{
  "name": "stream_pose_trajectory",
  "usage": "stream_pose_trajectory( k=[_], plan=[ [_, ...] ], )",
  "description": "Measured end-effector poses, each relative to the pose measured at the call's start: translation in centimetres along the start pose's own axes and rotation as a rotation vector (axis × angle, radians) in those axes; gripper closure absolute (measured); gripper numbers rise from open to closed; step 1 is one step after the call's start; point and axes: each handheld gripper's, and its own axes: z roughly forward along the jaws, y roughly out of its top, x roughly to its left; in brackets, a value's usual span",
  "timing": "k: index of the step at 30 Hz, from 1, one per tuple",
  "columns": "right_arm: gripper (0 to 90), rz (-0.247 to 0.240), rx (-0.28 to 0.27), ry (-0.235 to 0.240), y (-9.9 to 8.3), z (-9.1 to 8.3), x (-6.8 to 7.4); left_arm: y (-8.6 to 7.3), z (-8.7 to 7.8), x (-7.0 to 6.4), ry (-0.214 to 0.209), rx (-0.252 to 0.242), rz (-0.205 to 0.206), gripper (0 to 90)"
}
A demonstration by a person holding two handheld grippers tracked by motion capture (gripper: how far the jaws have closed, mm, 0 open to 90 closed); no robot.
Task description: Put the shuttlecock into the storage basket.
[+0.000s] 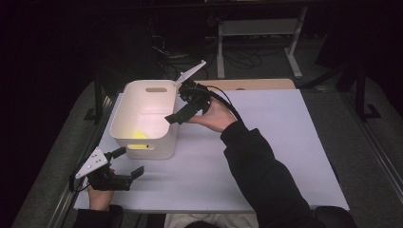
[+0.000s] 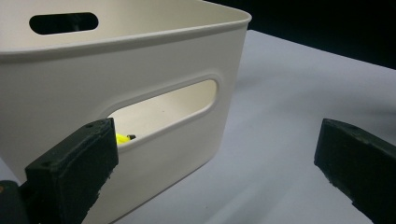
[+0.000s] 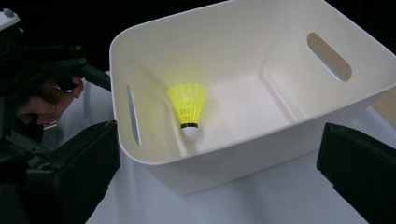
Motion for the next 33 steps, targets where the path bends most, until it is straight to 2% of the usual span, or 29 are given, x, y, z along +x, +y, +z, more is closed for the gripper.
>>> stream_pose_trajectory(
  k=[22, 33],
  plan=[
    [0.0, 0.040, -0.048, -0.018, -3.5, -2.7, -1.8, 0.0, 0.0, 0.0, 0.001, 0.001, -0.001, 0.0],
    [0.0, 0.037, -0.072, -0.023, -5.4, -4.1, -2.0, 0.0, 0.0, 0.0, 0.002, -0.001, -0.002, 0.0]
  ],
)
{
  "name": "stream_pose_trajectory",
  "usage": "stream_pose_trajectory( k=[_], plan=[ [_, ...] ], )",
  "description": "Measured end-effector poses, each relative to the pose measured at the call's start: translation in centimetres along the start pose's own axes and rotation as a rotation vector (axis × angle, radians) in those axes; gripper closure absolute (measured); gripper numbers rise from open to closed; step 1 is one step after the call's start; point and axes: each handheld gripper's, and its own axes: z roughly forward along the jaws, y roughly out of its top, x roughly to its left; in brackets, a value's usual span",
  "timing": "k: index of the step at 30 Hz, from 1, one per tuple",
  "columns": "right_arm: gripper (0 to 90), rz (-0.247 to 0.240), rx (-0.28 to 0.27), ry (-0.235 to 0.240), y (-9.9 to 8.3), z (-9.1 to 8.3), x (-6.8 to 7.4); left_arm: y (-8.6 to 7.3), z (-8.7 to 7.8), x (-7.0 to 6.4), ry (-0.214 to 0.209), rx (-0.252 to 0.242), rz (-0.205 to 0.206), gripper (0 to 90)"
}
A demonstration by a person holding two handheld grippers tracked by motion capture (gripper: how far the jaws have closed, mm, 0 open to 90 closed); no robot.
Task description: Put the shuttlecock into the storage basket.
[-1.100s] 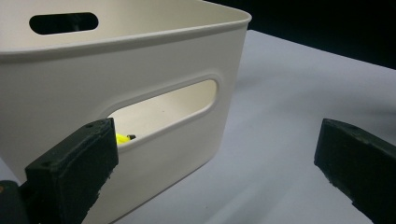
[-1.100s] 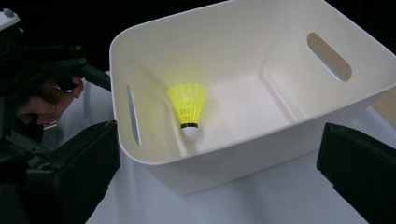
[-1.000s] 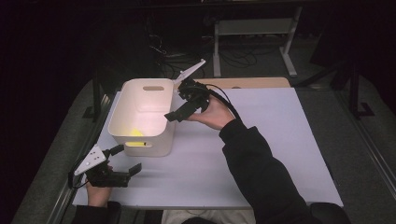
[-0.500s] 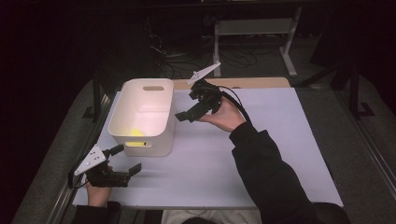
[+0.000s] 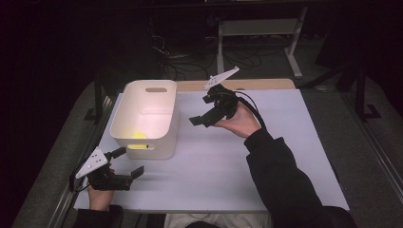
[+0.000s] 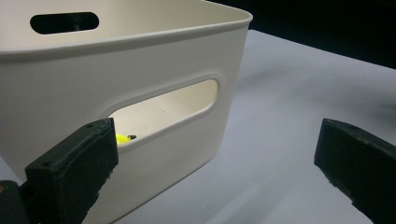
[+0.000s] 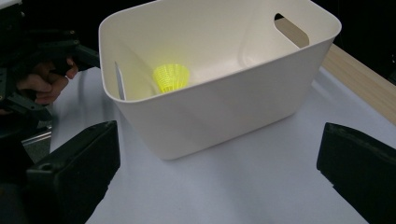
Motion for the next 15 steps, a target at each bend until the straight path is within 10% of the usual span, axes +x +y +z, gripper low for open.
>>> stream_pose_trajectory(
  k=[15],
  plan=[
    [0.0, 0.031, -0.008, -0.017, -3.4, -1.3, -1.0, 0.0, 0.0, 0.0, 0.006, 0.004, -0.001, 0.0]
  ],
)
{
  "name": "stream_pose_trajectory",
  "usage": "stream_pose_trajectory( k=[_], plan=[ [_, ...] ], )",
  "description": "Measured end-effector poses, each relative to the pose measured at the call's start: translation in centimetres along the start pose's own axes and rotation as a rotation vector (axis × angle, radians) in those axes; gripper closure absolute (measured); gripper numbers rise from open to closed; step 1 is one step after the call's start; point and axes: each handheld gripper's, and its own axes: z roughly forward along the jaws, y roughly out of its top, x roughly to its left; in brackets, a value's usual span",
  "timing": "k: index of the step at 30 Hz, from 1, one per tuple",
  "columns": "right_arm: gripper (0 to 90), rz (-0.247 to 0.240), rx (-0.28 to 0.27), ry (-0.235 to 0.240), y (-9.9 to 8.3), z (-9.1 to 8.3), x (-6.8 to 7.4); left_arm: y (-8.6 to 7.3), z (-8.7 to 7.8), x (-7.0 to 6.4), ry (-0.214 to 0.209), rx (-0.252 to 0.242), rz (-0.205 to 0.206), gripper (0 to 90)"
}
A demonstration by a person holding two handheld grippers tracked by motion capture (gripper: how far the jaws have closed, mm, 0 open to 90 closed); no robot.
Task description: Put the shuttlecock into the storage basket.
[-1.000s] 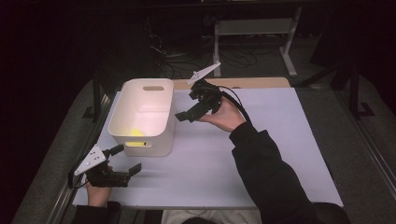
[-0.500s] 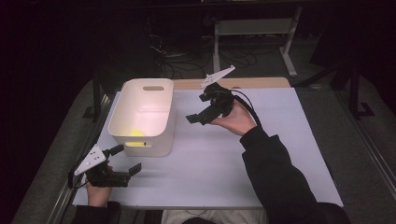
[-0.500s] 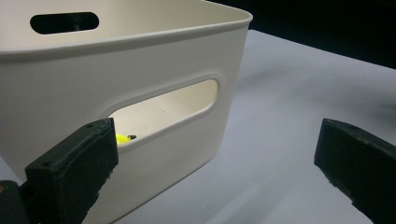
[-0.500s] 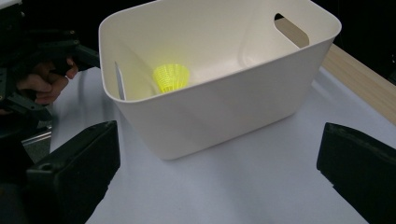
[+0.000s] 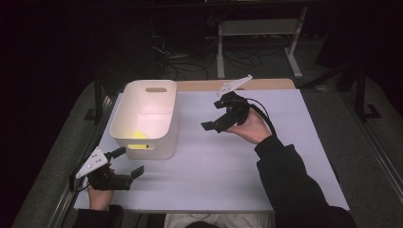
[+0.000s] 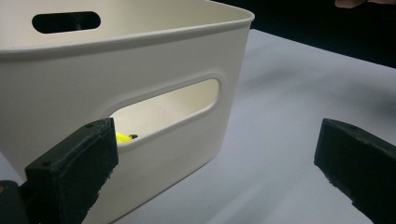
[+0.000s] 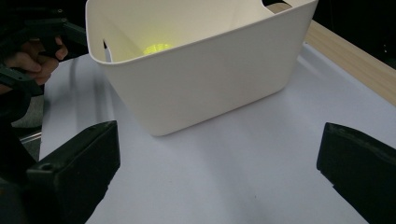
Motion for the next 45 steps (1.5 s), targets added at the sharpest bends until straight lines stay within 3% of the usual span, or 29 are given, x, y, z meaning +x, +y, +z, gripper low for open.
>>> stream_pose_trajectory(
  k=[28, 45],
  plan=[
    [0.0, 0.012, -0.040, -0.054, -3.0, -2.4, -0.8, 0.0, -0.1, 0.0, 0.014, 0.001, -0.002, 0.0],
    [0.0, 0.031, -0.035, -0.082, -5.3, -3.8, -1.2, 0.0, -0.1, 0.0, 0.012, 0.003, -0.001, 0.0]
  ],
)
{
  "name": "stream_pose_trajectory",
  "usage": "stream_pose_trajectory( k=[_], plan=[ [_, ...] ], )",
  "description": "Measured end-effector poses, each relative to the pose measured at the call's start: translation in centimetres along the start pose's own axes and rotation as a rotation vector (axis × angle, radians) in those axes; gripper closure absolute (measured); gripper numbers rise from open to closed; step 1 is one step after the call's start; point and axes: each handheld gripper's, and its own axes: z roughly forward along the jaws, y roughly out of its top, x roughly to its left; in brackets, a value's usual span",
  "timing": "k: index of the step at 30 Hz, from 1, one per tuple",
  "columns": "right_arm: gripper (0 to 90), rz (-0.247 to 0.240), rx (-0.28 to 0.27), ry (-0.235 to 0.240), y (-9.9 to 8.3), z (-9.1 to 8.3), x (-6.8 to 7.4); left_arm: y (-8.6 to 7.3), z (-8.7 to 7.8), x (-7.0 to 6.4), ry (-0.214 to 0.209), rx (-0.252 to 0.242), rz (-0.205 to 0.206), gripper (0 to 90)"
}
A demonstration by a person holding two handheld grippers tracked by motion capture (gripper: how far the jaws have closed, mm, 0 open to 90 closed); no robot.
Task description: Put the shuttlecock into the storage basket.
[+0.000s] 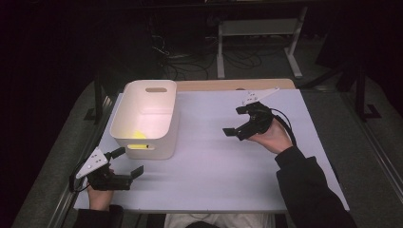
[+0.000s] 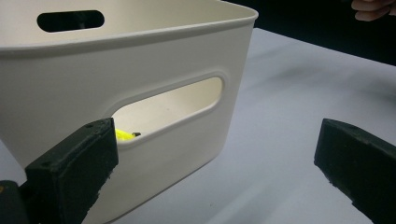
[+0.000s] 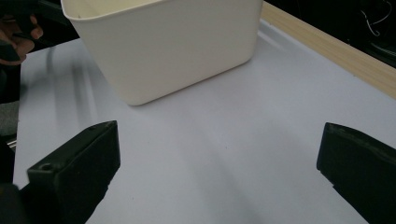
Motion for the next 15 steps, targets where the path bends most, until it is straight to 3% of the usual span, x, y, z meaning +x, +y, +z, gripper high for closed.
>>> stream_pose_trajectory(
  k=[15],
  plan=[
    [0.0, 0.041, -0.008, -0.009, -2.3, -0.9, -0.5, 0.0, 0.0, 0.0, -0.002, 0.003, 0.001, 0.0]
  ],
)
